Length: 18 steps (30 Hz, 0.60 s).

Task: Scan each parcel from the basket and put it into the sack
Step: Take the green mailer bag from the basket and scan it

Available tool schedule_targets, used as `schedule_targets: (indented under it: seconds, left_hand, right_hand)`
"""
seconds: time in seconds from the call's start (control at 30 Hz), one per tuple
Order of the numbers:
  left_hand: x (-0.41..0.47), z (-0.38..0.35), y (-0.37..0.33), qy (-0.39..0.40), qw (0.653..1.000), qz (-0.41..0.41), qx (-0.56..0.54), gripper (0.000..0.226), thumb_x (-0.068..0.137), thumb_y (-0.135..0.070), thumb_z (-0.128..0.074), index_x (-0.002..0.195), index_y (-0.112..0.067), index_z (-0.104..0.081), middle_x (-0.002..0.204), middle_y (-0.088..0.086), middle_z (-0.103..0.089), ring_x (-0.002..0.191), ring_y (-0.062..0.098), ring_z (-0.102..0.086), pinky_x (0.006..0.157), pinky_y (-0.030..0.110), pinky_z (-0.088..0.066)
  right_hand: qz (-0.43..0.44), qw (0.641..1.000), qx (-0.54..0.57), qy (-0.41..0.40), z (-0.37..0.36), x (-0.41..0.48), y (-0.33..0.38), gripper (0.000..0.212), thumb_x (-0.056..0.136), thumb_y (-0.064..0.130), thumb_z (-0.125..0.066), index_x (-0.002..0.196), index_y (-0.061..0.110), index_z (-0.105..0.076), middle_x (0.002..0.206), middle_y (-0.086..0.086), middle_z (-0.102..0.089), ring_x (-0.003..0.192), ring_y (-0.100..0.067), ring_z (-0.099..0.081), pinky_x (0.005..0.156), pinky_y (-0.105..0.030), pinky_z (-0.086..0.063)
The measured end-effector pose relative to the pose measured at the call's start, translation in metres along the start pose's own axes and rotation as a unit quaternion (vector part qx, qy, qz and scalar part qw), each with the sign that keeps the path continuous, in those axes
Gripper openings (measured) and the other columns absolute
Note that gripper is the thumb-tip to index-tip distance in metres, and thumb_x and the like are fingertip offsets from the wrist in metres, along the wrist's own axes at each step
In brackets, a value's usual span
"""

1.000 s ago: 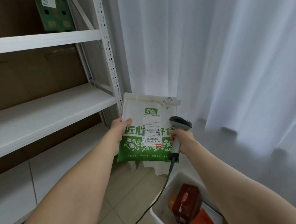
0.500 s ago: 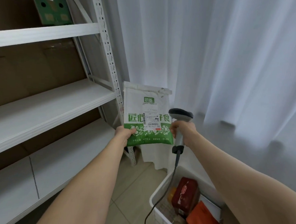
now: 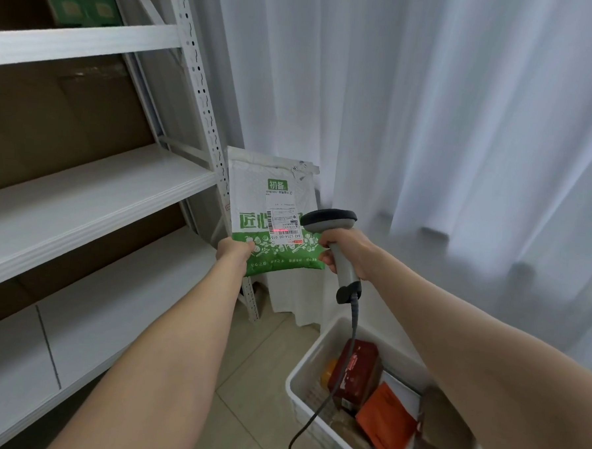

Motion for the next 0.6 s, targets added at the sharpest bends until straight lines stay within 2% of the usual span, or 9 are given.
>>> schedule_targets:
  seconds: [0.23,0.47,0.6]
  left_hand:
    - [-0.004,0.005,-0.003,-0.003,1.000,0.002,-0.004,0.020,0.086,-0.001,-0.066,0.105,-0.005,-0.065,0.106,0.012,-0.067,0.082,0.025,-0.063,0.075,0.033,-0.054]
    - [-0.005,0.015,-0.005,-0.005,1.000,-0.002,-0.009,0.022,0.087,-0.001,-0.065,0.109,-0.005,-0.065,0.111,0.013,-0.066,0.083,0.024,-0.062,0.074,0.031,-0.053]
    - [-0.008,0.021,-0.006,-0.003,1.000,-0.006,-0.010,0.024,0.087,0.000,-0.064,0.111,-0.004,-0.064,0.111,0.013,-0.066,0.083,0.024,-0.061,0.072,0.030,-0.052]
  right_hand:
    - [-0.006,1.000,-0.018,-0.006,-0.001,-0.002,0.001,0.027,0.086,0.005,-0.055,0.111,0.000,-0.050,0.058,-0.012,-0.054,0.044,-0.018,-0.048,0.045,-0.025,-0.044]
    - [-0.007,0.999,-0.039,-0.006,-0.010,-0.007,0.008,0.014,0.086,0.004,-0.054,0.099,0.002,-0.050,0.056,-0.010,-0.054,0.040,-0.016,-0.049,0.043,-0.023,-0.043]
    - [-0.004,0.999,-0.042,-0.011,-0.016,-0.007,0.009,0.021,0.086,0.004,-0.055,0.106,0.001,-0.051,0.062,-0.013,-0.056,0.040,-0.015,-0.051,0.043,-0.024,-0.044]
Point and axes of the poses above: each hand's wrist, its own x-axis towards the middle knuckle, its own z-axis out of the back of the hand, y = z × x, the point moved 5 cm from there along x, towards the middle knuckle
